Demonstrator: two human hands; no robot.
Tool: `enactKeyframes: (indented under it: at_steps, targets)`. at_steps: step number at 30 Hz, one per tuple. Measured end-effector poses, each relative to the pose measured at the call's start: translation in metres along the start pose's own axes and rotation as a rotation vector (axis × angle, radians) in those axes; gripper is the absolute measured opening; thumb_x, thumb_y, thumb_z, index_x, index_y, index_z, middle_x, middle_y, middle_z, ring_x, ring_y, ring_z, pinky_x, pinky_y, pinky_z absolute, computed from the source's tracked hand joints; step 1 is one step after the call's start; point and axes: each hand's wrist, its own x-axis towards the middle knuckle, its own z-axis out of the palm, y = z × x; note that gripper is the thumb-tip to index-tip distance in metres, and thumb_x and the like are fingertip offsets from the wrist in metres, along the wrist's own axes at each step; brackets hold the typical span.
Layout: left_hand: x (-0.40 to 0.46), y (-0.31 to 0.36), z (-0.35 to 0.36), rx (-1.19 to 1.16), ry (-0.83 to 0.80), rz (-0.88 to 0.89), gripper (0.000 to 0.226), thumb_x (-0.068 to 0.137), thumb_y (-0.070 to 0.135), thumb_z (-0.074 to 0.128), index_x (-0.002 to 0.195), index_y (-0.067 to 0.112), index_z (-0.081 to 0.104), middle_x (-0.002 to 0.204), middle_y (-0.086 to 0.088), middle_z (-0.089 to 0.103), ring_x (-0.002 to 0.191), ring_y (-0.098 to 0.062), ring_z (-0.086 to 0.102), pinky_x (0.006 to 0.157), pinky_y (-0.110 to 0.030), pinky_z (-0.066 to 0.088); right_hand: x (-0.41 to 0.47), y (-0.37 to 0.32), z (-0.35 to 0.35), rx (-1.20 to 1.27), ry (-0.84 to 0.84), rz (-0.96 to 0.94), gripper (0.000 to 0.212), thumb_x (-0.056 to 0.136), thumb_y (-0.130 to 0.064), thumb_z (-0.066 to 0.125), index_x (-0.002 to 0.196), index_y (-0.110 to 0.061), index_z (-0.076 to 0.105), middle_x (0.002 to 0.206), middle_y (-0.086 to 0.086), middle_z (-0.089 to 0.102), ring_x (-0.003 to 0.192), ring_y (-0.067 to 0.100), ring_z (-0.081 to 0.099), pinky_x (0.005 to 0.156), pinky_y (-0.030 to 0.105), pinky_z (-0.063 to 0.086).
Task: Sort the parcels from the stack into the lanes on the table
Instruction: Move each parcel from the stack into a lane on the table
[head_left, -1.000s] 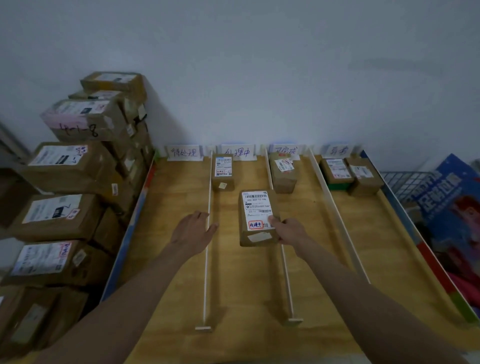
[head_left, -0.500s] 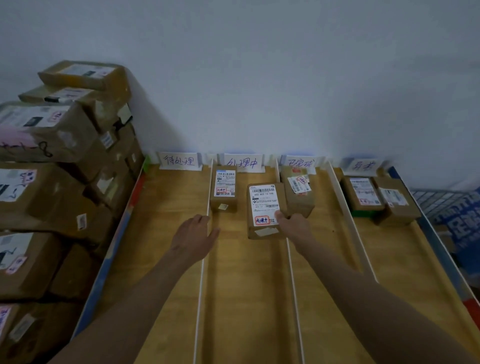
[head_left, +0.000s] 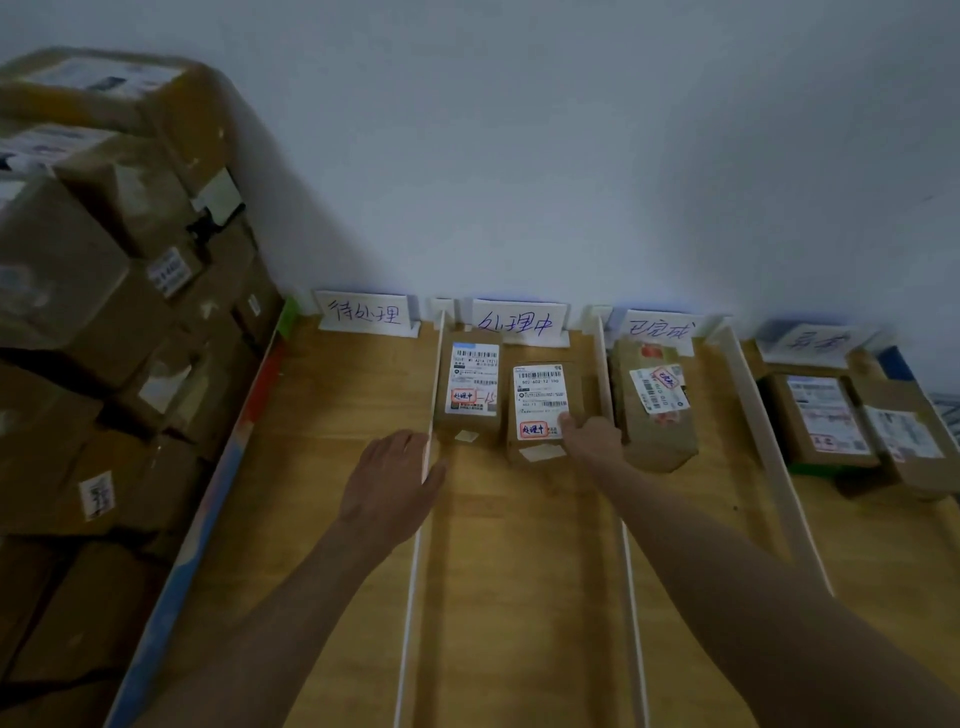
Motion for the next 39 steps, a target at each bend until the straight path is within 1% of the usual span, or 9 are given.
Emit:
enactKeyframes:
  at_steps: [3,5,7,10,14,19,24,29,39]
  targets:
    - [-0.002,-0.01,0.011,-0.006,-0.011,-0.021,0.065,0.097,0.055,0.02,0.144,0.017,0.043,0.145,-0.001,0.047,0.134,-0.019,0.042,0.115,-0.032,0.025,0.012,0.001,0.01,0.015,0.007,0.02,0.05,0.102,-0.045,0.045,0.107,0.002,0.062,0.109,0.016,0.064,0.086,0.024,0.06,0.072,0.035,0.051]
    - [-0.005,-0.016,0.015,-0.021,-0.014,-0.033,0.058,0.101,0.051,0.027,0.145,0.017,0.042,0.146,-0.001,0.046,0.135,-0.019,0.042,0.116,-0.032,0.025,0.016,0.002,0.013,0.018,0.025,0.021,0.053,0.102,-0.046,0.043,0.108,0.003,0.063,0.11,0.018,0.064,0.088,0.025,0.061,0.071,0.035,0.049]
    - [-0.009,-0.02,0.016,-0.028,-0.006,-0.036,0.052,0.103,0.046,0.035,0.146,0.017,0.042,0.147,-0.001,0.045,0.135,-0.019,0.041,0.116,-0.032,0.024,0.016,-0.001,0.013,0.043,0.044,0.011,0.053,0.103,-0.042,0.042,0.109,0.005,0.063,0.11,0.018,0.065,0.091,0.027,0.061,0.074,0.035,0.049]
    - [-0.018,-0.021,0.017,-0.02,-0.003,-0.043,0.052,0.103,0.045,0.036,0.146,0.016,0.041,0.148,-0.002,0.044,0.136,-0.019,0.04,0.115,-0.031,0.024,0.004,-0.002,0.008,0.042,0.054,0.002,0.051,0.104,-0.039,0.042,0.118,0.007,0.059,0.115,0.018,0.062,0.107,0.032,0.06,0.08,0.034,0.045]
    - [-0.037,-0.019,0.017,0.009,-0.018,-0.046,0.053,0.103,0.045,0.035,0.147,0.016,0.04,0.149,-0.002,0.044,0.137,-0.019,0.039,0.117,-0.032,0.021,-0.027,0.006,0.002,0.004,0.09,-0.074,0.047,0.101,-0.039,0.047,0.125,0.0,0.054,0.126,0.017,0.058,0.113,0.032,0.057,0.096,0.044,0.049]
    - [-0.074,-0.016,0.008,0.053,-0.016,-0.045,0.052,0.102,0.046,0.034,0.145,0.017,0.042,0.147,-0.002,0.046,0.135,-0.019,0.041,0.116,-0.033,0.024,-0.095,0.025,-0.009,-0.199,0.123,-0.256,0.041,0.101,-0.028,0.047,0.133,-0.002,0.047,0.134,0.017,0.05,0.122,0.032,0.047,0.097,0.039,0.04]
    - [-0.14,-0.008,-0.019,0.076,0.062,-0.031,0.052,0.102,0.045,0.037,0.145,0.015,0.044,0.145,-0.004,0.048,0.134,-0.022,0.042,0.113,-0.035,0.028,-0.192,0.043,-0.024,-0.35,0.181,-0.349,0.056,0.099,-0.034,0.048,0.147,-0.009,0.033,0.145,0.01,0.04,0.133,0.031,0.039,0.109,0.044,0.036]
    - [-0.223,-0.014,-0.044,0.102,0.124,-0.03,0.054,0.103,0.046,0.036,0.146,0.015,0.041,0.147,-0.004,0.045,0.135,-0.022,0.041,0.112,-0.035,0.03,-0.289,0.059,-0.028,-0.473,0.215,-0.473,0.053,0.101,-0.039,0.044,0.146,-0.014,0.034,0.151,0.006,0.036,0.141,0.027,0.03,0.115,0.042,0.028]
    - [-0.375,-0.062,-0.089,0.086,0.217,-0.08,0.05,0.103,0.045,0.037,0.143,0.016,0.042,0.146,-0.003,0.045,0.136,-0.023,0.04,0.118,-0.039,0.026,-0.436,0.039,0.0,-0.446,0.178,-0.638,0.051,0.1,-0.04,0.042,0.142,-0.012,0.041,0.146,0.009,0.042,0.136,0.028,0.036,0.111,0.044,0.032]
